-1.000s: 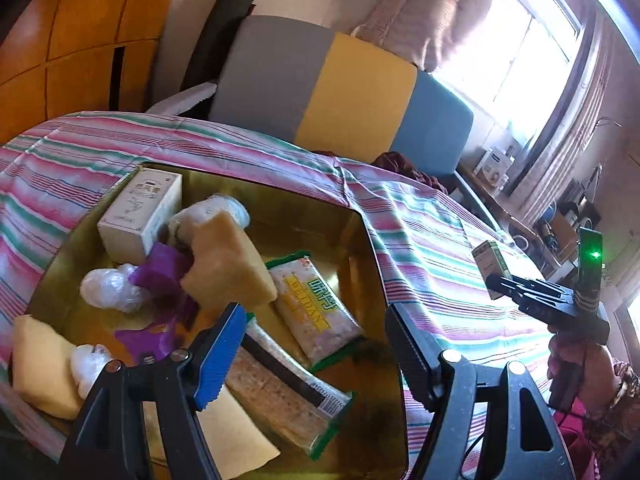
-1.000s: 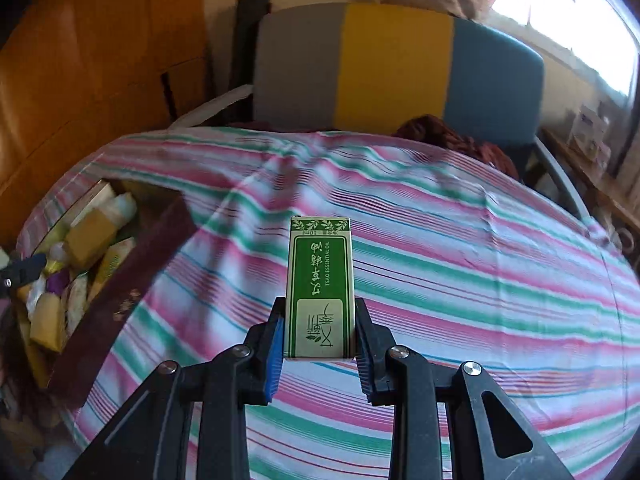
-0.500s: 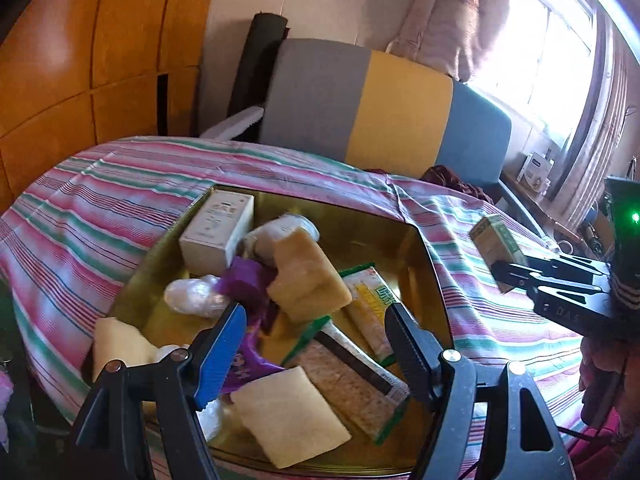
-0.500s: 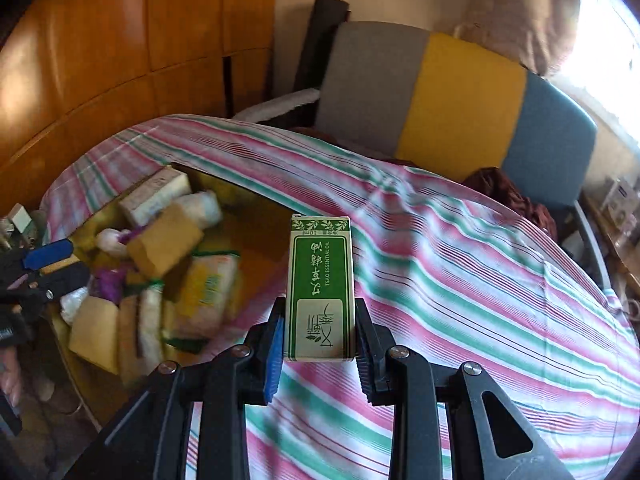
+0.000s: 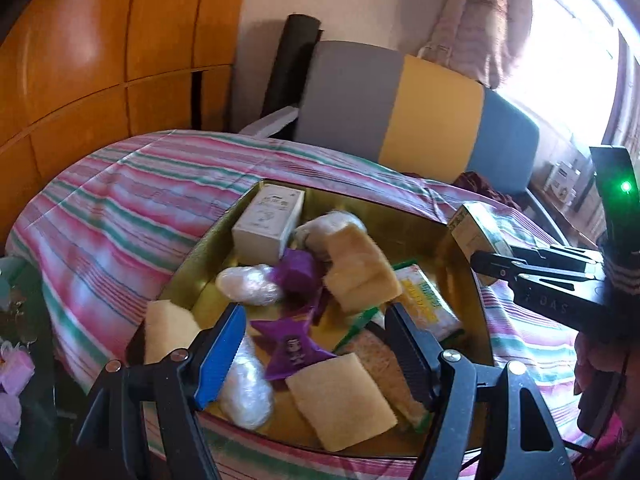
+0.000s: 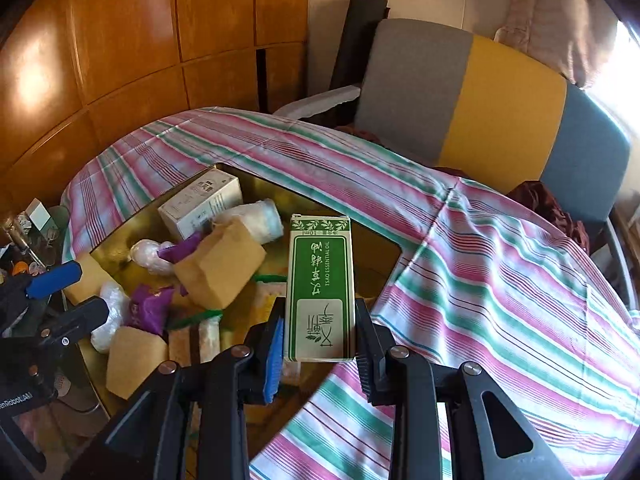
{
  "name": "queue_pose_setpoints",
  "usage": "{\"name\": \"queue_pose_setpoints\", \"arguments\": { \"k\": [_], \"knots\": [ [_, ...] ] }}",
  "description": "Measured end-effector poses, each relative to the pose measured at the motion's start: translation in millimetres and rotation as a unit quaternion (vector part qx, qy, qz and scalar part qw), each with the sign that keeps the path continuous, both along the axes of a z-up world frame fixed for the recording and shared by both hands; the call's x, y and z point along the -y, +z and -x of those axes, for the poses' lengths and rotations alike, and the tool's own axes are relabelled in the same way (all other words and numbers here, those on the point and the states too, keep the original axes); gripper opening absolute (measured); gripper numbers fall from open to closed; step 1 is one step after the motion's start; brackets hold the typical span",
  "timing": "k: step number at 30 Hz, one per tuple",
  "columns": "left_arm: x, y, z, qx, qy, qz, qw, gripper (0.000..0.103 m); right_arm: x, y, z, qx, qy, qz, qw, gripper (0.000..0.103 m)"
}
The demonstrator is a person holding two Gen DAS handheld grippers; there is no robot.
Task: Organize objects
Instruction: 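Carry the green-and-white box over the tray and release it from the right tool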
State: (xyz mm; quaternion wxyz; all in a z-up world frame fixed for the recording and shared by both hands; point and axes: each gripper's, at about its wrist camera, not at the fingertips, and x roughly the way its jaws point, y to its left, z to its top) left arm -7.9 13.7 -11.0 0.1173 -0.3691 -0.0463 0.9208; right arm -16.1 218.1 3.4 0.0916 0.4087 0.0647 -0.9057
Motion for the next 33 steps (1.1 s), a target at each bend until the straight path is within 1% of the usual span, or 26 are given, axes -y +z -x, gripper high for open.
{"name": "queue_pose_setpoints", "arguments": {
  "k": [4,8,10,13,17,22,27,29,33],
  "knots": [
    [8,-3,3,0.008,0.016,-0.010,0.9998,0.073,4,-5,11,0.010,-0.002,0.002,1.000,0.031],
    [13,-4,6,0.016,0.028,-0.012,0.9994,0.073,1,-13,30,0.032,-0.020,0.024,0.999,0.031],
    [15,-4,7,0.020,0.029,-0.016,0.9993,0.073,0,-18,41,0.043,-0.029,0.034,0.998,0.031],
    [16,-3,7,0.016,0.032,-0.013,0.9993,0.073,2,-27,56,0.055,-0.039,0.036,0.997,0.031],
    [17,-2,6,0.012,0.029,-0.008,0.9995,0.073,6,-36,70,0.065,-0.040,0.041,0.996,0.031],
    [17,-2,6,0.016,0.024,-0.013,0.9995,0.073,18,-44,84,0.071,-0.041,0.040,0.996,0.031],
    [18,-5,7,0.025,0.022,-0.014,0.9993,0.073,21,-49,92,0.070,-0.053,0.055,0.995,0.032],
    [19,-6,8,0.029,0.024,-0.018,0.9991,0.073,19,-49,89,0.066,-0.058,0.063,0.994,0.039],
    [22,-6,7,0.026,0.033,-0.019,0.9990,0.073,17,-45,74,0.057,-0.042,0.079,0.994,0.040]
  ]
}}
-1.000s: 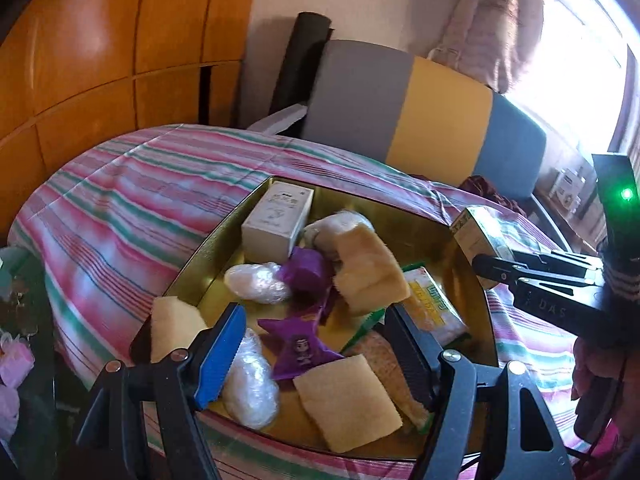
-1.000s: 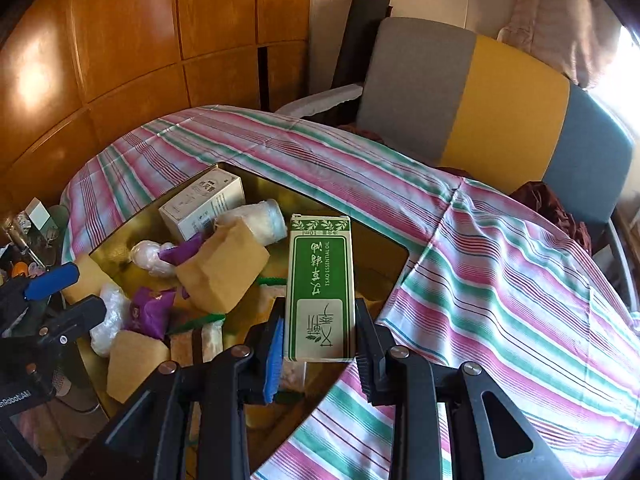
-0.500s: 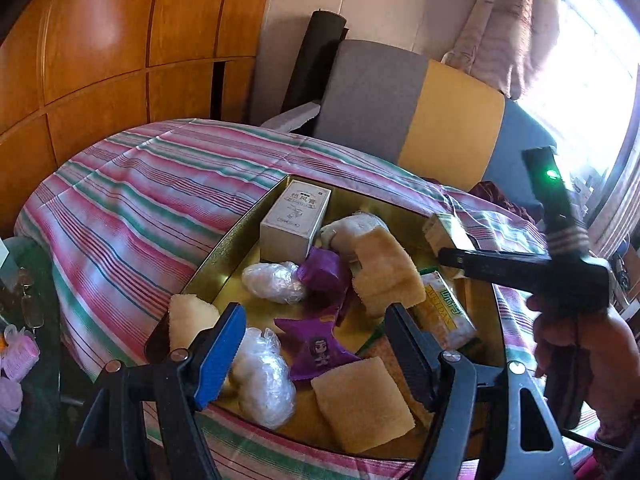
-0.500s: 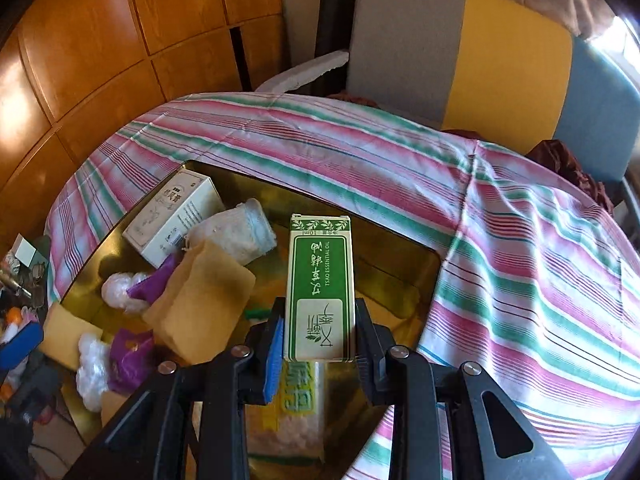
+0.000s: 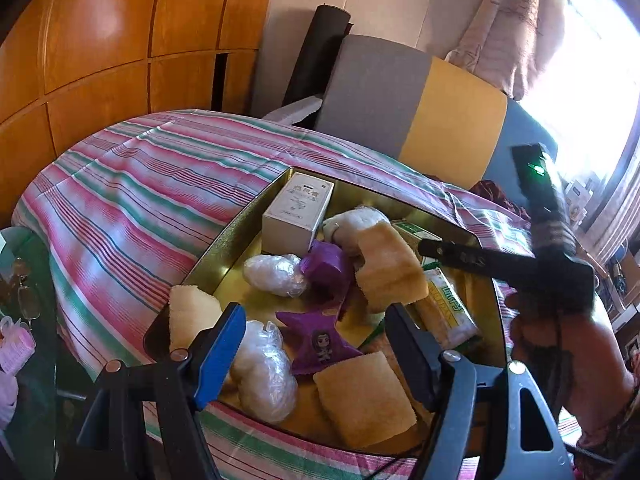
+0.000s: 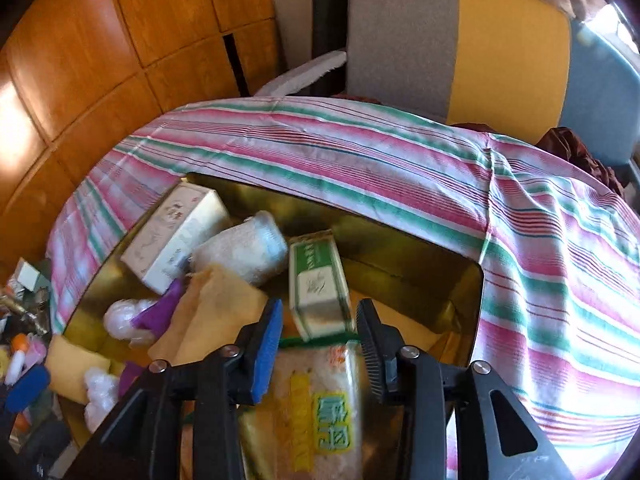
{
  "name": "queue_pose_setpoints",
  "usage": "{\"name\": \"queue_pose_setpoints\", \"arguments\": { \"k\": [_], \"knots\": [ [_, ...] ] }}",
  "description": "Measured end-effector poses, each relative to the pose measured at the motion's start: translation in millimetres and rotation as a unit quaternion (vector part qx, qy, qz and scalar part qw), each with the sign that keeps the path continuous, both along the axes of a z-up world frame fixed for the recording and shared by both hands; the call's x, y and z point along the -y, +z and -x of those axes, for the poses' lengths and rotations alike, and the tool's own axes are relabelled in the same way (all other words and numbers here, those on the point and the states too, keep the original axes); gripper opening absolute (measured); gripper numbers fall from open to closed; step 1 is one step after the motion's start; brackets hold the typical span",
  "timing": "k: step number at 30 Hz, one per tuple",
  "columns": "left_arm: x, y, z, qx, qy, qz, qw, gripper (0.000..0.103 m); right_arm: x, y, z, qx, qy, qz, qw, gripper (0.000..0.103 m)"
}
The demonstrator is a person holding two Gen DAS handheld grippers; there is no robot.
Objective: Organize objects
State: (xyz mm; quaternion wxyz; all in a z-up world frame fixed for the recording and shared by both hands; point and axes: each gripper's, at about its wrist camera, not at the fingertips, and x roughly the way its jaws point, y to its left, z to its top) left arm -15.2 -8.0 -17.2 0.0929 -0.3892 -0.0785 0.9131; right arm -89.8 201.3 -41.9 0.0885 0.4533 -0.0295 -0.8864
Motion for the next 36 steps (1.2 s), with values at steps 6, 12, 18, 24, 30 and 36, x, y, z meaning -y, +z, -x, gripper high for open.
{"name": "queue_pose_setpoints", "arguments": {
  "k": [6,12,18,24,30,36],
  "knots": [
    [1,-4,3,0.010,0.011,0.008,0.9999,0.073,16,7,-19,-0.006,0.054,0.034,0.998,0.042],
    [3,-2,3,0.016,0.018,0.017,0.9996,0.073,42,-3,-13,0.013,0.081,-0.007,0.997,0.041],
    [7,5,3,0.004,0.033,0.033,0.9989,0.072,28,-5,-28,0.010,0.052,-0.019,0.998,0.041],
    [5,10,0,-0.003,0.032,0.055,0.9980,0.072,29,16,-51,-0.015,0.056,-0.010,0.998,0.050],
    [10,13,-2,-0.002,0.060,0.080,0.9950,0.072,42,27,-76,-0.032,0.045,-0.022,0.998,0.058],
    [19,17,-5,-0.001,0.081,0.076,0.9938,0.072,41,41,-93,-0.035,0.008,-0.018,0.999,0.079]
  ]
}}
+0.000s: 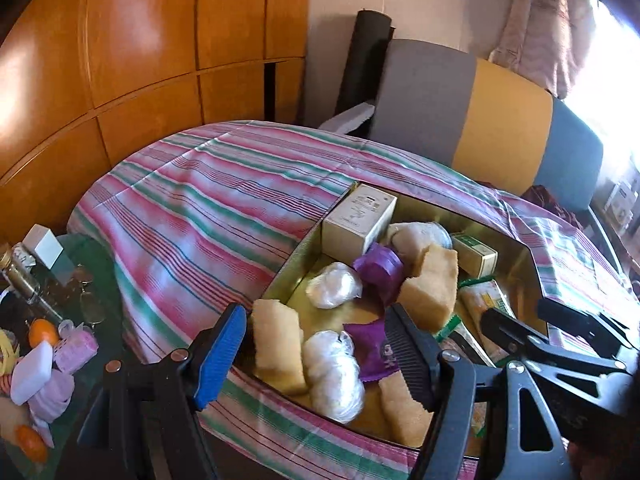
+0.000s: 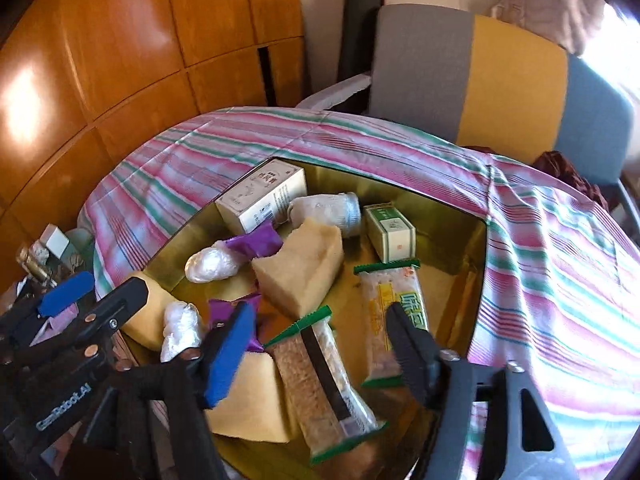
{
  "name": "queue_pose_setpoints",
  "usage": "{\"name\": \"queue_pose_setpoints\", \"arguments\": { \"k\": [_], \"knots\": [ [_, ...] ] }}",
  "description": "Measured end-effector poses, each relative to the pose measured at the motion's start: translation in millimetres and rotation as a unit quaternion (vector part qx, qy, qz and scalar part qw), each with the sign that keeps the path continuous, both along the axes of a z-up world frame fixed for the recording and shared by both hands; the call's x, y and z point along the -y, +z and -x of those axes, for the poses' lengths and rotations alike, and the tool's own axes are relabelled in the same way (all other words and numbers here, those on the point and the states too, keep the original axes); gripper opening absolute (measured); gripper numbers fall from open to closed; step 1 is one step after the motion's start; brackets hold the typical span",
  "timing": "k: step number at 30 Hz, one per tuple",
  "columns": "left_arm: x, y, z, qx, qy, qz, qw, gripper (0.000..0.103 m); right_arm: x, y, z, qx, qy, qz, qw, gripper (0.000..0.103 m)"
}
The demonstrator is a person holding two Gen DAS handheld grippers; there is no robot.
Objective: Organize objects
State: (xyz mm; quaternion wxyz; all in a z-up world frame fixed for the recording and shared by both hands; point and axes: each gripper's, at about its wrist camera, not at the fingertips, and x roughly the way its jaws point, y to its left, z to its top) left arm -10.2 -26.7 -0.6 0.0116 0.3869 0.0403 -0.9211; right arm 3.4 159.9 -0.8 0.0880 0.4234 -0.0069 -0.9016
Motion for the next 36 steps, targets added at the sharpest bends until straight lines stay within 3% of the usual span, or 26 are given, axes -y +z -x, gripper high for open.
{"name": "queue_pose_setpoints", "arguments": {
  "k": [2,5,12,20,36],
  "knots": [
    [2,-1,-1,0.001,0.007,-0.001,1.0000,0.072,-2,5,-7,-0.002,-0.014,0.008,1.000,0.092],
    [5,-2,-1,0.010,0.007,-0.010,0.9999,0.072,0,13,-16,-0.010,-0.028,-0.001,1.000,0.103],
    [5,-1,2,0.058,-0.028,-0.035,0.9973,0.065,1,24,-28,-0.005,-0.055,-0.007,0.998,0.103],
    [5,10,-8,0.038,-0.005,0.008,0.9992,0.064,1,30,-36,-0.004,-0.089,-0.009,0.996,0.103],
    [-3,10,-13,0.057,-0.029,0.006,0.9980,0.063,-4,26,-31,0.026,-0.126,-0.040,0.991,0.103]
  ]
}}
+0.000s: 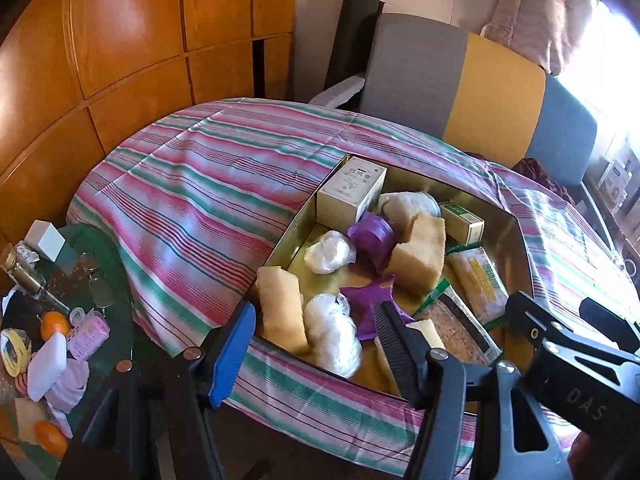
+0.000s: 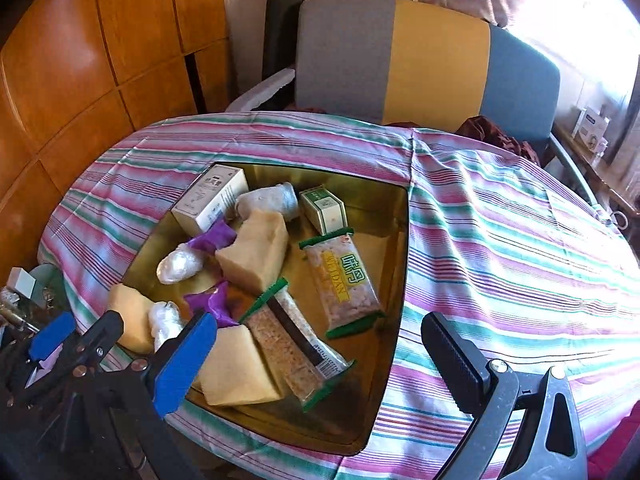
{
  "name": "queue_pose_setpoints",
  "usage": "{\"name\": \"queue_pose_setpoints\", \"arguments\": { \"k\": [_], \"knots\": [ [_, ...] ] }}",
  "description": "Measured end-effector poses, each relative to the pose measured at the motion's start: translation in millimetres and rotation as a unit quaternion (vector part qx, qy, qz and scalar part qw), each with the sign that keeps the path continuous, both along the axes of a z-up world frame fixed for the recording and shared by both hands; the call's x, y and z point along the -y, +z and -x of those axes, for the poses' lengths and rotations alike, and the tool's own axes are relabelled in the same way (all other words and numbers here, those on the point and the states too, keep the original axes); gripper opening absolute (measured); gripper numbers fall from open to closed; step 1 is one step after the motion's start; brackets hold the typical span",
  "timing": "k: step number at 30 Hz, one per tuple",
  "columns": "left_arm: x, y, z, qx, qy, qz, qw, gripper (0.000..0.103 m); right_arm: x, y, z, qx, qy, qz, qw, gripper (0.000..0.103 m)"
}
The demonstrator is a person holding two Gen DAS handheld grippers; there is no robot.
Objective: Organize objects
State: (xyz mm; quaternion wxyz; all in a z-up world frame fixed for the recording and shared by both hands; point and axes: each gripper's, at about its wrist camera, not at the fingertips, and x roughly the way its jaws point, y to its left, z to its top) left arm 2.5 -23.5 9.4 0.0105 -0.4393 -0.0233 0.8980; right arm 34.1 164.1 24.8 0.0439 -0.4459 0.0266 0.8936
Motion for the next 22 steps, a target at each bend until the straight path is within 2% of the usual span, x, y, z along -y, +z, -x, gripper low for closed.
{"name": "queue_pose_setpoints", "arguments": {
  "k": [11,22],
  "knots": [
    [-4.2,-1.4,-1.6,-0.001,-0.004,0.002,1.0000,0.063,-4.7,-2.5,0.5,-0.002,-0.004,0.002,1.000,0.103],
    [-11.0,0.1,-5.9,-0.016,-0.007,0.020,0.9997,0.060,-6.9,-5.0,-0.8,-0.002,-0.003,0.010,1.000,0.103]
  ]
}}
